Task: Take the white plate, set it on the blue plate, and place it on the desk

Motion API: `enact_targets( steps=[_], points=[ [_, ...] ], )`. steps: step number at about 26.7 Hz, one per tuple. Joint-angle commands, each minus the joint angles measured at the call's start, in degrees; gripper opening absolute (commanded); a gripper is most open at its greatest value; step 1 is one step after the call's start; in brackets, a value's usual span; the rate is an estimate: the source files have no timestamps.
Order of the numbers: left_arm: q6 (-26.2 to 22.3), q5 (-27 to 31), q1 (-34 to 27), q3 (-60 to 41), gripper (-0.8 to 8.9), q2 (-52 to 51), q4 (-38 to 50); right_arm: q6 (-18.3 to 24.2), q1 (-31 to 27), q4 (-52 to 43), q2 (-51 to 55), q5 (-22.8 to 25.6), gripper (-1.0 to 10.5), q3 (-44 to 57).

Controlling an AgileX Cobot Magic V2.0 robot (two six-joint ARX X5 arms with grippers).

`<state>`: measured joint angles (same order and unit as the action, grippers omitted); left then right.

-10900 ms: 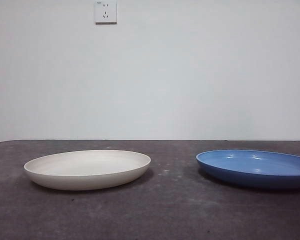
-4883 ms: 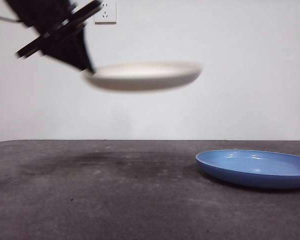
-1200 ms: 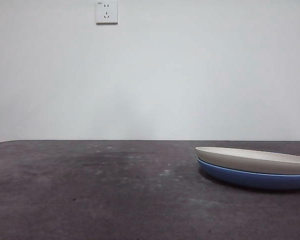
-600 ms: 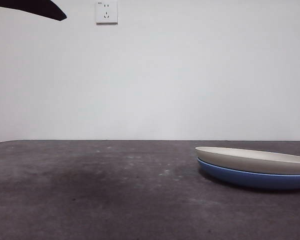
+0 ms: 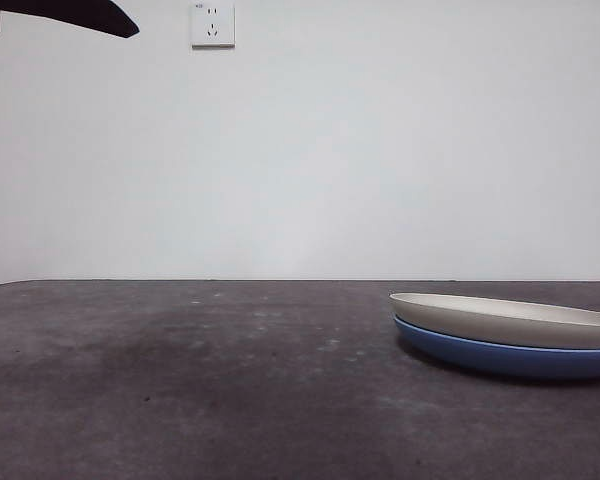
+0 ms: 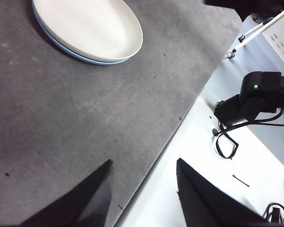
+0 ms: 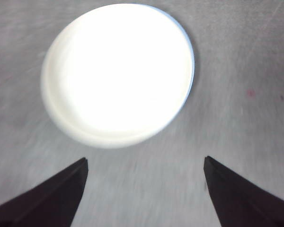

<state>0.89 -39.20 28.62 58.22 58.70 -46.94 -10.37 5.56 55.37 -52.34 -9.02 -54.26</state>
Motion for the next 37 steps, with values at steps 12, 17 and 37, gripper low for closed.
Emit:
enact_targets(
  steps=[12, 17, 37],
  points=[
    [-1.6, -0.3, 0.3, 0.6, 2.18, 0.5, 0.3, 5.3, -8.2, -15.4, -25.6, -7.1, 3.4, -0.5],
    [-1.6, -0.3, 0.3, 0.6, 2.18, 0.5, 0.3, 5.2, -8.4, -18.6, -30.7, -8.1, 3.4, -0.5],
    [-1.5, -0.3, 0.3, 0.6, 2.18, 0.5, 0.3, 5.0, -8.4, -27.1, -42.9, -9.0, 1.6, -0.5]
  ],
)
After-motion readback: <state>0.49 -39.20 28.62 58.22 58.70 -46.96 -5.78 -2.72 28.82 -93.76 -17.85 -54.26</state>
